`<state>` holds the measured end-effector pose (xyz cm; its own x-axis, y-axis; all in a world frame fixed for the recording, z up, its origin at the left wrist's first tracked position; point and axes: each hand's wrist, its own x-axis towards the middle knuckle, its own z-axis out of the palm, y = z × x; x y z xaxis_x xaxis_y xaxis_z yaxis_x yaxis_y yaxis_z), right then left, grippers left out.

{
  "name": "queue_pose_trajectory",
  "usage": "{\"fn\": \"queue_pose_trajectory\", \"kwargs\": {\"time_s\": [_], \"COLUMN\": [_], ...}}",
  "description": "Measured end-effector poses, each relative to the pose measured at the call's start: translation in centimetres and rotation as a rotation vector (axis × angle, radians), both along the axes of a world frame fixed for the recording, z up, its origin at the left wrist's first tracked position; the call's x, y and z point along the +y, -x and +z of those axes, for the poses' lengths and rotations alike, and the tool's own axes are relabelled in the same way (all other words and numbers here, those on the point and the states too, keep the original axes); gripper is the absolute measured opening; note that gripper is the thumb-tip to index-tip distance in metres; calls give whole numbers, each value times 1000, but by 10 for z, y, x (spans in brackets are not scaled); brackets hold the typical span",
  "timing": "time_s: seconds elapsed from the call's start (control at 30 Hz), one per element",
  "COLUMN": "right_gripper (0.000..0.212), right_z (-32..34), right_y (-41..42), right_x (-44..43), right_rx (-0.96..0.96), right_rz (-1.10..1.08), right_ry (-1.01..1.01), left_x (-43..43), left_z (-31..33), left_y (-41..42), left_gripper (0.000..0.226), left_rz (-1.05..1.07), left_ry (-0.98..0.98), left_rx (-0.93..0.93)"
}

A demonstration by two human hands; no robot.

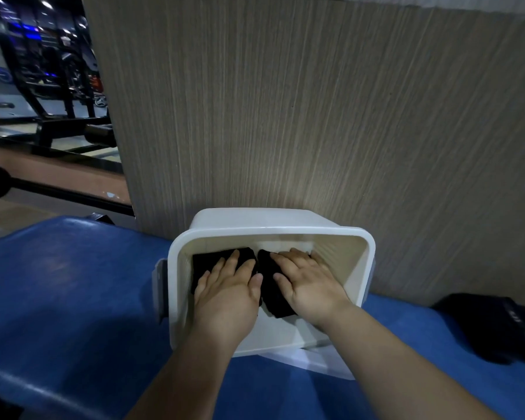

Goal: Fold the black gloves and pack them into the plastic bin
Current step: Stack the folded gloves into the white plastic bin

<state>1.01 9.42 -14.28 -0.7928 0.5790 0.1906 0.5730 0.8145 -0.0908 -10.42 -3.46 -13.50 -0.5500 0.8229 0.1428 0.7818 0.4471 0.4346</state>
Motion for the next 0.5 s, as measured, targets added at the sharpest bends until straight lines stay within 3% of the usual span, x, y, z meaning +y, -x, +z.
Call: {"fn": "queue_pose_trajectory", "kwargs": {"time_s": [0.2, 0.5], "right_gripper": [72, 83], "right_z": [-1, 11], "right_y": [1, -11], "right_x": [-1, -15], "right_rx": [48, 132], "right_rz": [-37, -56], "right_ry": [20, -48], "left_x": [-1, -7], "left_z": [0, 1], "left_y": [-1, -4], "left_gripper": [49, 50], "left_rz": [-11, 15], "left_ry": [1, -84], "left_rx": [31, 65]}}
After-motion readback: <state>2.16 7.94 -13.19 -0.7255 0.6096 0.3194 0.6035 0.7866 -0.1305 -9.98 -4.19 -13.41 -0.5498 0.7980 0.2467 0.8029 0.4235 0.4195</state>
